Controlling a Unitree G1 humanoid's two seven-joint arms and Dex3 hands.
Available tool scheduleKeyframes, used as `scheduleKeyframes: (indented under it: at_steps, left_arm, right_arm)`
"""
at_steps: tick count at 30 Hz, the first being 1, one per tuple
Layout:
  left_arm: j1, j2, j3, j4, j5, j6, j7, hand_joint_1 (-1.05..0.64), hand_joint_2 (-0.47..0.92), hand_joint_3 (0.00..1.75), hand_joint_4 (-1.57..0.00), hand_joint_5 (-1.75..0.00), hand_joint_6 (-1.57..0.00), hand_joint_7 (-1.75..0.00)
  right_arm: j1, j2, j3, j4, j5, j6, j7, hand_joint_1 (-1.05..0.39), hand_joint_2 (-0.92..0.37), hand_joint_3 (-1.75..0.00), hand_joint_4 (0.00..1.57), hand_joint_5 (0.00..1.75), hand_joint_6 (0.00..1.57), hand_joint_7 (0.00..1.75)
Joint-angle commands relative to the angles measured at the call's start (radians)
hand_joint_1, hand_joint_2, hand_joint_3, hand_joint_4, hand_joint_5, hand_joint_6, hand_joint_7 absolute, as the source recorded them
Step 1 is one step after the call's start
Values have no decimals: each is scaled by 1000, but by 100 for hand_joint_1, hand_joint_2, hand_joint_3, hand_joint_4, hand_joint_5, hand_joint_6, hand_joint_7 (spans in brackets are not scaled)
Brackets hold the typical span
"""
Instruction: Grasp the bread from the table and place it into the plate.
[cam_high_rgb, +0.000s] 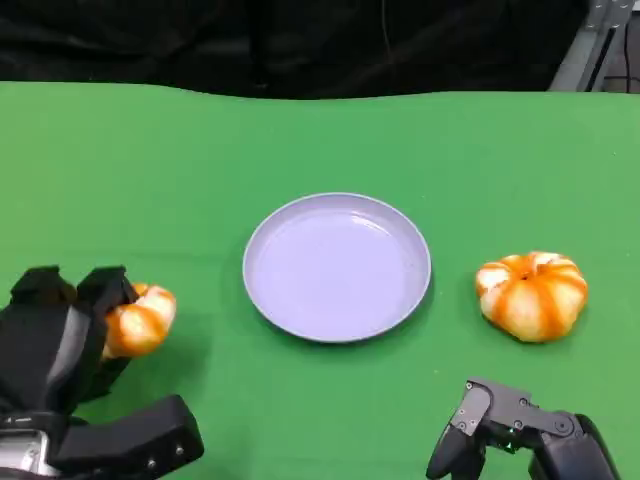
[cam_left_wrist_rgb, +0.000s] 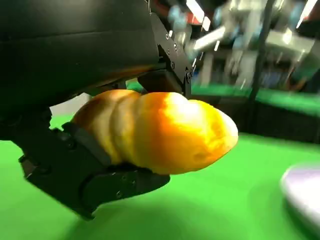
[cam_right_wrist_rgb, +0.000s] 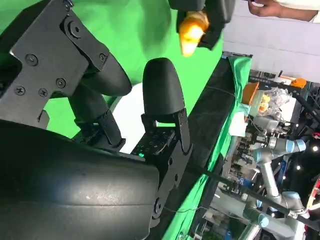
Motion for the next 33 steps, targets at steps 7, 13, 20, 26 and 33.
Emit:
scheduleKeyframes:
  at_steps: [7,13,20,26,33]
  left_arm:
    - [-77,-19,-43,-83,-20,-84,22,-14,14,160,-106,-175,-85,-174]
    - [-130,-80,-65,-136,-16,-62,-45,-13,9,168,-107,-175,-86,-171]
    - [-230,-174,-96,-75,-36,-61,-108,-9,13,156,-106,-175,-84,-175]
    - [-316,-240,-131,22,-48,-55,-147,-12,17,154,-106,-175,-84,-175]
    - [-406,-316,-162,99,-83,68,-373,-12,19,139,-96,-175,-88,-142]
  right_arm:
    - [-4,-6,-5,1,1,-7,-4,-1,-17,-165,84,175,83,143]
    - [-1,-7,-1,-6,-10,2,-5,-1,-17,-165,84,175,83,143]
    - [-1,-4,5,-7,-14,1,-7,-1,-18,-164,85,175,83,143]
    - [4,-5,8,-8,-14,-2,-8,-1,-18,-164,85,175,82,143]
    - [13,1,12,-14,-15,3,-8,-1,-19,-164,85,175,82,143]
